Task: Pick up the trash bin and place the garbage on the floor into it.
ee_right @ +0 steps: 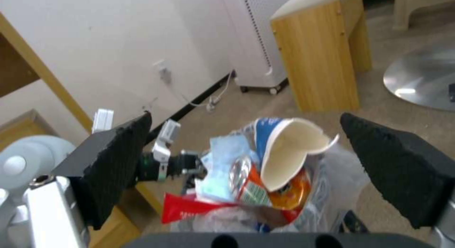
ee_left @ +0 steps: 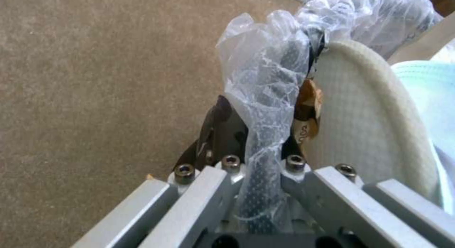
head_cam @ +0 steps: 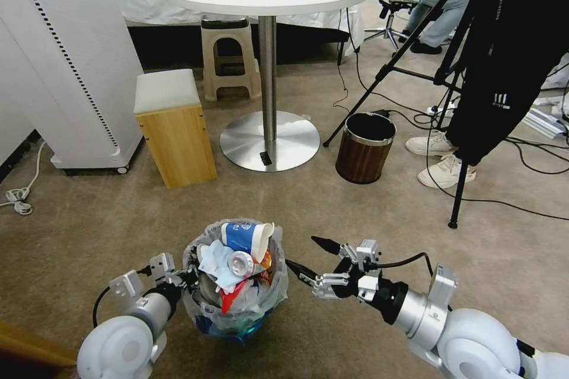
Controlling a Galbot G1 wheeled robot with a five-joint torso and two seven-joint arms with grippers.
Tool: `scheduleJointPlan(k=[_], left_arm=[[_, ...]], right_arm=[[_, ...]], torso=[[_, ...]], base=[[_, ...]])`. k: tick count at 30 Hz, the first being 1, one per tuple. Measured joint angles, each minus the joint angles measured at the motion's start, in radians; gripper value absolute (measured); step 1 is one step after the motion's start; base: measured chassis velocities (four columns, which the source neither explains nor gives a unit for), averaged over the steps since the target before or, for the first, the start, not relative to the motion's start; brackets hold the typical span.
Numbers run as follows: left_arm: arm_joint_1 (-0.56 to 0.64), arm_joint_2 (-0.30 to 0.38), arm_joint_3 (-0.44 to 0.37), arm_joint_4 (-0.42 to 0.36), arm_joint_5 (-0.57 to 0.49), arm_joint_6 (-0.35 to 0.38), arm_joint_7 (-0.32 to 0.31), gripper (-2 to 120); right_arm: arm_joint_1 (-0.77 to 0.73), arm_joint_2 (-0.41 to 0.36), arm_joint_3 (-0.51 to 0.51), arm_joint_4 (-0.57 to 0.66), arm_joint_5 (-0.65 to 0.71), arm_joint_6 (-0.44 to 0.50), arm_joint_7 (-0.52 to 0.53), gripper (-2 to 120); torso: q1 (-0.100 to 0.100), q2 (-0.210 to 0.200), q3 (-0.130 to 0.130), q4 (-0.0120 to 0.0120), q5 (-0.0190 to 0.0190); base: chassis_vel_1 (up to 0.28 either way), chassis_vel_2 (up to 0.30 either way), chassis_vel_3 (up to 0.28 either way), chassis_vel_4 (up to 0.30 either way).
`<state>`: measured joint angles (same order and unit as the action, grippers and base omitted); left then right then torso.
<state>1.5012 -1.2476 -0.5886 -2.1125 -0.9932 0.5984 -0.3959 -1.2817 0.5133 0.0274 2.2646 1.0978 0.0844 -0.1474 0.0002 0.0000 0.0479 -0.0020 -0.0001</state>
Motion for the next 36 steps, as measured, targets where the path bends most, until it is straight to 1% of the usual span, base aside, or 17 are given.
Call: scheduleJointPlan(k=[2, 5, 7, 12, 14, 22, 26, 32, 34, 35, 36], left_arm=[[-0.01, 0.005, 0.0, 0.024, -0.004, -0.004, 0.0, 1], [-0.014, 0.009, -0.002, 0.034, -0.006, -0.006, 0.0, 1], [-0.024, 0.014, -0.004, 0.059, -0.009, -0.01, 0.0, 1], [-0.03, 0.017, -0.005, 0.076, -0.009, -0.013, 0.001, 1], [-0.042, 0.021, -0.005, 0.103, -0.009, -0.015, 0.002, 1], [-0.068, 0.022, -0.005, 0.156, -0.01, -0.023, 0.005, 1], [-0.074, 0.018, -0.005, 0.175, -0.005, -0.032, 0.007, 1], [-0.074, 0.017, -0.003, 0.173, -0.002, -0.035, 0.006, 1], [-0.068, 0.016, -0.002, 0.166, 0.0, -0.036, 0.004, 9], [-0.068, 0.016, -0.002, 0.166, 0.0, -0.036, 0.004, 9], [-0.066, 0.015, -0.002, 0.163, 0.001, -0.037, 0.003, 13]], right_arm=[[0.012, 0.02, 0.0, -0.008, -0.002, 0.004, 0.0, 100], [0.019, 0.03, 0.0, -0.012, -0.002, 0.005, 0.0, 100], [0.031, 0.049, 0.0, -0.021, 0.0, 0.009, 0.0, 100], [0.037, 0.059, 0.001, -0.026, 0.002, 0.012, 0.0, 100], [0.045, 0.069, 0.004, -0.032, 0.005, 0.017, 0.0, 100], [0.058, 0.074, 0.006, -0.046, 0.011, 0.034, -0.006, 100], [0.061, 0.08, 0.006, -0.053, 0.012, 0.038, -0.008, 100], [0.061, 0.081, 0.003, -0.063, 0.008, 0.045, -0.016, 100], [0.061, 0.084, 0.003, -0.066, 0.004, 0.047, -0.019, 100], [0.061, 0.084, 0.003, -0.066, 0.004, 0.047, -0.019, 100], [0.061, 0.085, 0.002, -0.068, 0.003, 0.048, -0.021, 100]], torso=[[0.0, 0.0, 0.0, 0.0, 0.0], [0.0, 0.0, 0.0, 0.0001, 0.0], [0.0, 0.0, 0.0, 0.0, 0.0001], [0.0, 0.0, 0.0, 0.0001, 0.0], [0.0, 0.0, 0.0, 0.0001, 0.0], [0.0, 0.0, 0.0, 0.0002, 0.0007], [0.0, 0.0, 0.0, 0.0003, 0.001], [0.0, 0.0, 0.0, 0.0002, 0.0004], [0.0, 0.0, 0.0, 0.0001, 0.0], [0.0, 0.0, 0.0, 0.0001, 0.0], [0.0, 0.0, 0.0, 0.0, -0.0001]], base=[[0.0, 0.0, 0.0, 0.0], [0.0, 0.0, 0.0, 0.0], [0.0, 0.0, 0.0, 0.0], [0.0, 0.0, 0.0, 0.0], [0.0, 0.0, 0.0, 0.0], [0.0, 0.0, 0.0, 0.0], [0.0, 0.0, 0.0, 0.0], [0.0, 0.0, 0.0, 0.0], [0.0, 0.0, 0.0, 0.0], [0.0, 0.0, 0.0, 0.0], [0.0, 0.0, 0.0, 0.0]])
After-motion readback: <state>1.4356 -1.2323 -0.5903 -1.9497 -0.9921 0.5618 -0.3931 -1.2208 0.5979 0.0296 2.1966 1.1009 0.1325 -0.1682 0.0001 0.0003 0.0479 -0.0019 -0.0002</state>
